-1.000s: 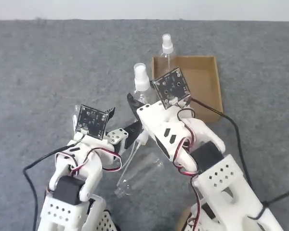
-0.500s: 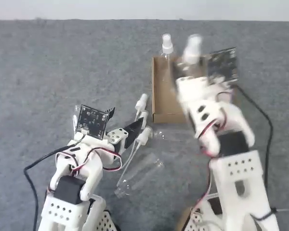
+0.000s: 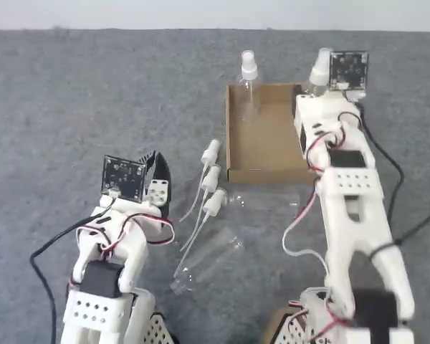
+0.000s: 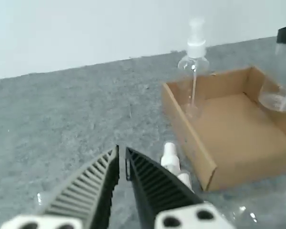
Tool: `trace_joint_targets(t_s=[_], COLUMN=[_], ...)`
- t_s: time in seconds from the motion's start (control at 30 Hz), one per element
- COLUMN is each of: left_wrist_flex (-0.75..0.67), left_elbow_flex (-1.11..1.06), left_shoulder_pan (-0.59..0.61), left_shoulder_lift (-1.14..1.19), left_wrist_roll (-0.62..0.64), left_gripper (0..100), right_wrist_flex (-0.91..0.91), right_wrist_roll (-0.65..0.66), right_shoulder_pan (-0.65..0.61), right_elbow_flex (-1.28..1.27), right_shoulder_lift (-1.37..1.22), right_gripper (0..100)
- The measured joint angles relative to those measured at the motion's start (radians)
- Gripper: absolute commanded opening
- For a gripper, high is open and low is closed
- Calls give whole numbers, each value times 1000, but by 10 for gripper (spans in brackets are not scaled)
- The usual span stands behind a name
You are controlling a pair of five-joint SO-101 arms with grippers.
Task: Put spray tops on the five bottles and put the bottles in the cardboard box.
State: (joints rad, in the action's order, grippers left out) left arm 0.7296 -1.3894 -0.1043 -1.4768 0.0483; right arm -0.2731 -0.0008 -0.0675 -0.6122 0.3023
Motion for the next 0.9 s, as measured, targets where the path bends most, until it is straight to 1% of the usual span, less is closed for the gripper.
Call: trace_joint_targets(t_s=[0.1,0.4,0.47,0.67,0.9], left_wrist_flex=[-34,-44,-44,-44,-44], left_elbow_flex=[-12,-12,-12,-12,-12], left_shoulder_pan=[14,20,20,20,20], left_shoulder_lift=[0,0,0,0,0], left_wrist_roll=[0,0,0,0,0], left_gripper=[11,11,11,11,11], right_wrist_flex=[23,32,57,195,250], right_wrist_roll=[0,0,0,-2,-3], right_shoulder_pan=[-2,-2,-2,0,3], right_elbow_flex=[80,400,453,479,479], right_shoulder_lift=[-104,-453,-528,-666,-721], right_gripper=[6,6,6,6,6])
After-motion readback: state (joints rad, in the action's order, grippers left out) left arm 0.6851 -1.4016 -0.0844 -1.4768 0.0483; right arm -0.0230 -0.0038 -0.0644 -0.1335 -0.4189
